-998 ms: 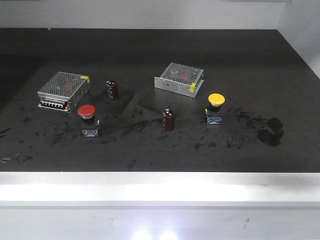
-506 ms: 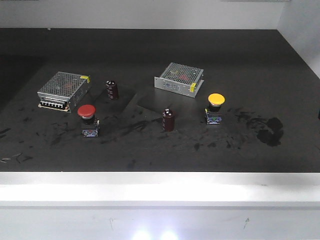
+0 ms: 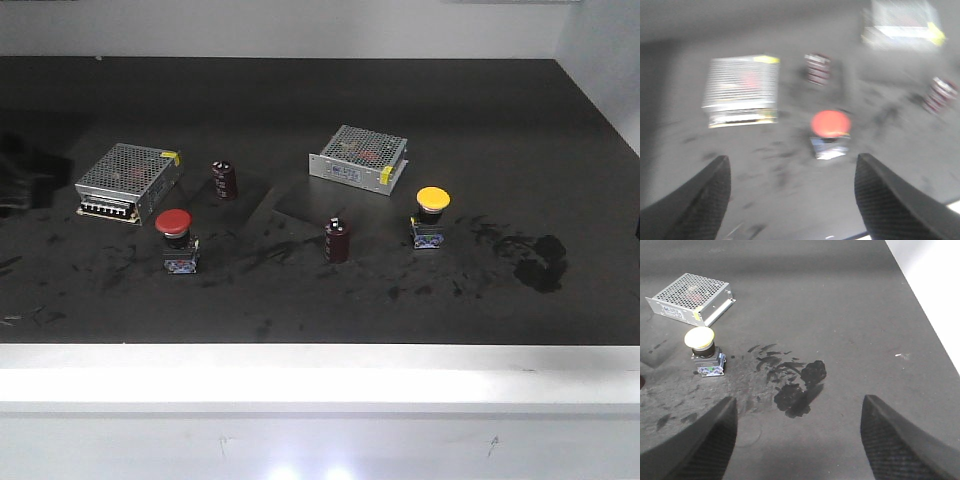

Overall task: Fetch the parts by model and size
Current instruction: 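Lower the left gripper and grasp the red-capped button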

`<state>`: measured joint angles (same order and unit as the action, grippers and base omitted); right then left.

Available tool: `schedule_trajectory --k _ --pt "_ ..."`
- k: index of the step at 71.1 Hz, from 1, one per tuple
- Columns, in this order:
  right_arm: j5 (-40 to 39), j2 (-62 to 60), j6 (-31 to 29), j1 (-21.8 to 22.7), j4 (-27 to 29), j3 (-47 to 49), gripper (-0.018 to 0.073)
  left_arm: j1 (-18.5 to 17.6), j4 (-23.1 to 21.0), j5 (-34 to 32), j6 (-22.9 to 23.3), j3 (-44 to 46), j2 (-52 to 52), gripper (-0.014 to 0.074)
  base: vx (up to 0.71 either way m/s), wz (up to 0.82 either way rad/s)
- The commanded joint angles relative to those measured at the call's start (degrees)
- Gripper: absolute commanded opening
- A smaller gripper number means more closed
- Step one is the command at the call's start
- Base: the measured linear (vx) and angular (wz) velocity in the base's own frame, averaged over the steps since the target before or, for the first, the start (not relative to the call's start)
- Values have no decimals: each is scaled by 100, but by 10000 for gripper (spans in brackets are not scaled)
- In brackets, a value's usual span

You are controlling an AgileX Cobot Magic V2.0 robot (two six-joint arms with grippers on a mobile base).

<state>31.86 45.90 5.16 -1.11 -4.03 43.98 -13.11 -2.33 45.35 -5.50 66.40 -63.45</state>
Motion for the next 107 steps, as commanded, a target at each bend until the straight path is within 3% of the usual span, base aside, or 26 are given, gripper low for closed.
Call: schedule_trajectory --k 1,24,39,48,76,107 --pt "-385 -6 -30 0 -22 193 505 -198 -65 -179 -106 503 -462 507 0 0" --pt "-380 -6 -30 0 -27 193 505 -656 -59 72 -94 1521 -1910 507 0 0" --pt "-379 -6 -30 0 -27 193 505 -689 408 523 693 2135 -2693 507 0 0" --pt "-379 -6 -30 0 -27 193 505 -689 523 782 832 2407 -3048 507 0 0" --pt "-379 -6 -30 0 -27 193 505 -689 524 984 1206 2608 -3742 507 0 0" --pt "-336 -6 -30 0 -21 193 505 -689 524 1275 1248 2612 -4107 491 0 0"
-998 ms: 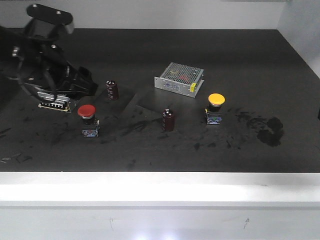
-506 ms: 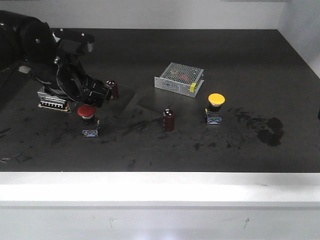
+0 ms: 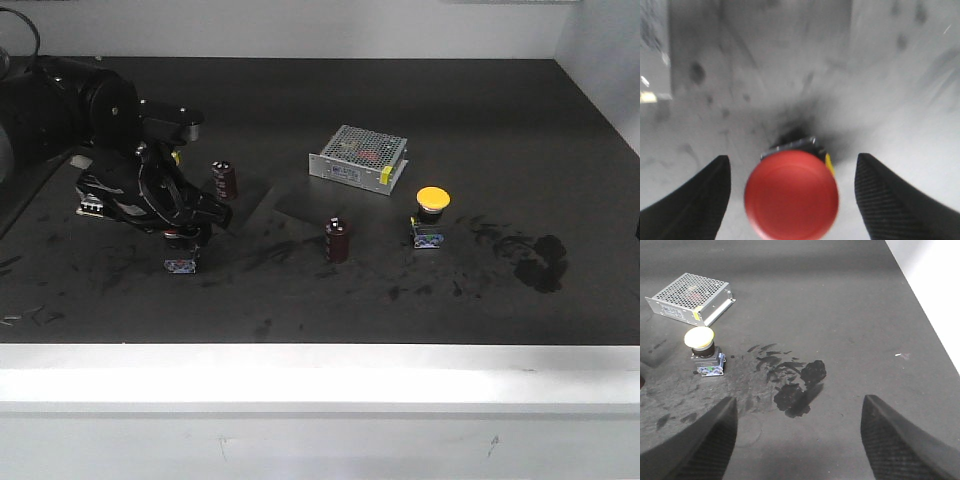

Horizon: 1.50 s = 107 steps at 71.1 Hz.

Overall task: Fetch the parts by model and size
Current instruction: 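Lower the left gripper and grasp the red-capped button, then lift the red-capped button with the left gripper and retract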

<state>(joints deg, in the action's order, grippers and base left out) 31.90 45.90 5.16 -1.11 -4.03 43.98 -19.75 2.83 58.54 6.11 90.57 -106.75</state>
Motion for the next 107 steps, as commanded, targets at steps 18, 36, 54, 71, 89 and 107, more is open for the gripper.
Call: schedule_trajectory --k 18,36,54,71,89,107 --pt "-340 -6 -13 0 -21 193 505 -25 7 -30 86 196 211 302 0 0" --pt "-317 -6 -14 0 -21 193 505 -25 7 -24 81 196 211 12 0 0" --pt "-298 -6 -7 0 -16 193 505 -25 13 -44 64 196 227 -7 0 0" --pt "-293 -6 -7 0 -16 193 505 -25 19 -219 -129 196 738 -6 0 0" --pt "-291 -6 -7 0 -22 193 505 -69 243 -597 -134 179 2024 -6 0 0" --pt "-319 -6 -7 0 -22 193 505 -64 329 -1469 -134 -908 3666 -6 0 0"
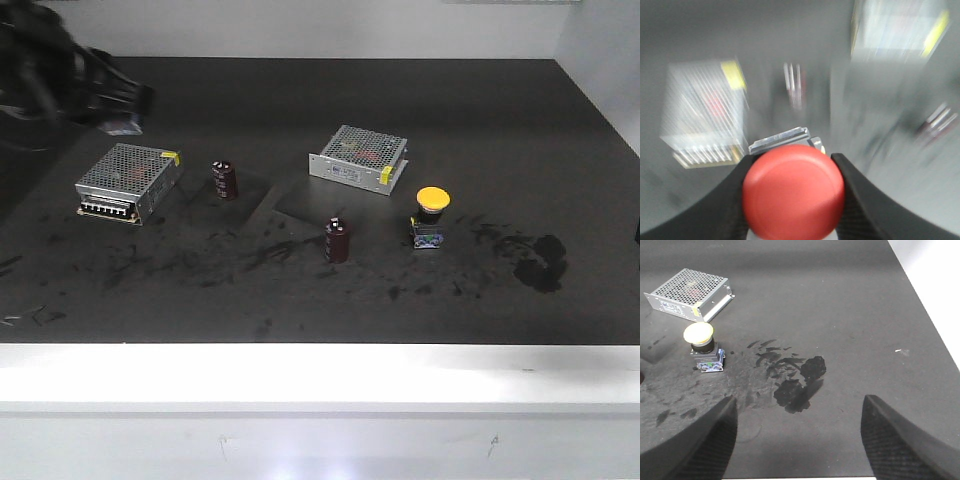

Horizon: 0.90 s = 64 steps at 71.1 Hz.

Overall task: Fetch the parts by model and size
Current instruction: 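Lift the red-capped button with the left gripper and retract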

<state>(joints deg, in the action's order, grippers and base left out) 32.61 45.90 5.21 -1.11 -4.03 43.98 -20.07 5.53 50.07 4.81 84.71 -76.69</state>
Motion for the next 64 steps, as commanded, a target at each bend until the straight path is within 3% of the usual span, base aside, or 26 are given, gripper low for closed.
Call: schedule_trajectory --k 1,28,47,64 --pt "-390 -6 -13 0 -22 193 505 -32 59 -671 -4 -372 707 -6 0 0" --pt "-670 -6 -18 0 -57 193 505 -32 3 -2435 -211 -3406 3336 -6 0 0" --pt "-788 -6 -18 0 -46 193 505 -32 -6 -2227 -194 -4479 4866 -6 0 0" --pt "-691 -6 -11 0 -15 193 505 -32 -6 -2235 -194 -4787 5391 -6 0 0"
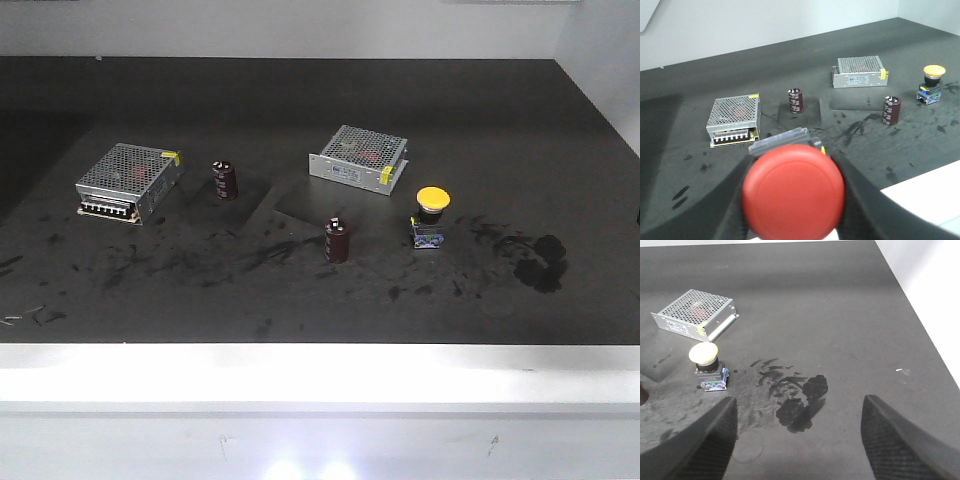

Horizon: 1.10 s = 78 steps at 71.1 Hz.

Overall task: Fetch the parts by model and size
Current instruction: 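Lift the red-capped button with the left gripper and retract, then reach the right gripper down and grasp the yellow-capped button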

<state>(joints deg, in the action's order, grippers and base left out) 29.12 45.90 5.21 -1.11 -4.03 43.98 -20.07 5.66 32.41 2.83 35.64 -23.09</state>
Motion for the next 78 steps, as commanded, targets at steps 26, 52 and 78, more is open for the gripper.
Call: schedule_trajectory --k 26,52,78 --pt "-222 -6 -41 0 -13 193 505 -32 -19 -461 5 120 11 -6 0 0" --pt "398 811 -656 -1214 -19 902 505 -32 -19 -461 5 120 11 -6 0 0" --pt "1364 2638 -302 -1304 133 2847 505 -32 -19 -461 5 120 11 -6 0 0"
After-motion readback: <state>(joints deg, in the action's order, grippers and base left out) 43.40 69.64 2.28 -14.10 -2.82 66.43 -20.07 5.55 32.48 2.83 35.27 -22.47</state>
